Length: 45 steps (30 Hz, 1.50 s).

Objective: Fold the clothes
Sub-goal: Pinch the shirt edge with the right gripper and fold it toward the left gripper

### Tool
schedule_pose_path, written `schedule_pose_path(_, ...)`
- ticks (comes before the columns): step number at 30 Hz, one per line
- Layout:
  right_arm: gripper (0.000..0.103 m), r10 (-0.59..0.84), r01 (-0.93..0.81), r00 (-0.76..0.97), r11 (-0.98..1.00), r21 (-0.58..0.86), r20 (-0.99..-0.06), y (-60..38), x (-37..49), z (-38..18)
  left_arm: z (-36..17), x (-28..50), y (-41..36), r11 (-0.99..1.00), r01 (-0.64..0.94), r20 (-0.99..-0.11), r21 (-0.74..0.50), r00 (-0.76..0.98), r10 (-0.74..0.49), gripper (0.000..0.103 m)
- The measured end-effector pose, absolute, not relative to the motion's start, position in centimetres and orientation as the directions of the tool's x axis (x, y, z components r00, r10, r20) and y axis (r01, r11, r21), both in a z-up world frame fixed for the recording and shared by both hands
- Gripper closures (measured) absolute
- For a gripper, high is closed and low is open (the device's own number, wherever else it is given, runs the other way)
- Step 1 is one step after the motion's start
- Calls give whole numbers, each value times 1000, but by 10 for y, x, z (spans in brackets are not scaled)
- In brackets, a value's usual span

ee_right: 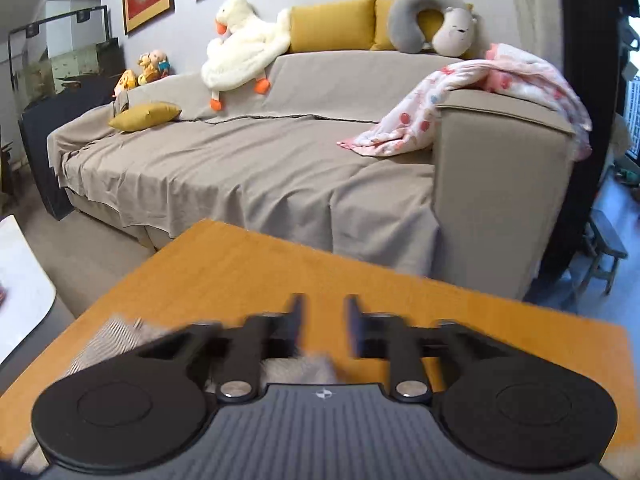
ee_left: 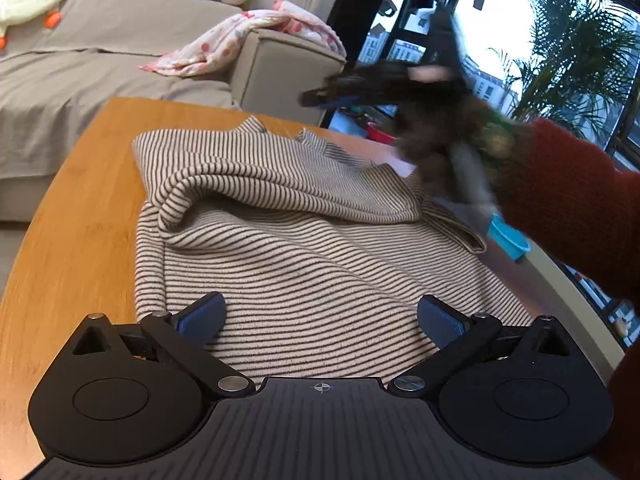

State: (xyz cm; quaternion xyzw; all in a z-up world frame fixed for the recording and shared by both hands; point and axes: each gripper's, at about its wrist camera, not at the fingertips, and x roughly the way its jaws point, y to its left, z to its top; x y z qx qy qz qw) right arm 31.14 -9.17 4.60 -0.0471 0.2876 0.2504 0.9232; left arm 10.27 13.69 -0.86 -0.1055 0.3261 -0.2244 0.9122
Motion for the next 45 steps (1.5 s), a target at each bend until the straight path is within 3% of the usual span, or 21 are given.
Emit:
schedule_pose_path(2,24,456,-511,701,857,59,-549,-112,277,48,-9,103,136,878,340,-550,-337,686,-476,0)
schedule_pose_path(8,24,530,-516,582,827,223,-617,-153,182,19,-8,105,124,886,342,-560,-315,687,-464,0)
schedule_pose_path(13,27,402,-423,648,896,132,-647,-169,158,0,-6,113,104,884,390,-590,-257,662,-463,0)
schedule_pose_path(16,42,388,-398,647,906,143,-657,-180,161,9,-5,107,100,889,411,-619,-200,651,-440,0)
schedule_pose_path(20,61,489,-500,646,851,160,-587,-170,179,42,-6,101,106,890,407,-618,-204,652,-440,0)
schedule_pose_path(24,61,582,-592,604,785,182,-544,-125,241,68,-7,104,108,890,398,-608,-222,657,-446,0)
schedule_pose_path(31,59,622,-655,454,718,235,-638,-29,327,26,-3,101,125,886,359,-595,-294,656,-464,0)
schedule_pose_path(33,82,628,-675,409,696,244,-662,-12,329,13,-3,101,129,879,361,-587,-313,653,-478,0)
schedule_pose_path(36,91,576,-715,510,696,57,-639,-1,303,16,-4,102,128,874,365,-582,-320,652,-485,0)
schedule_pose_path(40,95,484,-681,663,706,-193,-571,-2,290,28,-4,101,129,872,370,-582,-321,649,-490,0)
schedule_pose_path(45,94,450,-713,610,671,-204,-652,2,303,8,-4,95,129,875,377,-591,-305,646,-484,0)
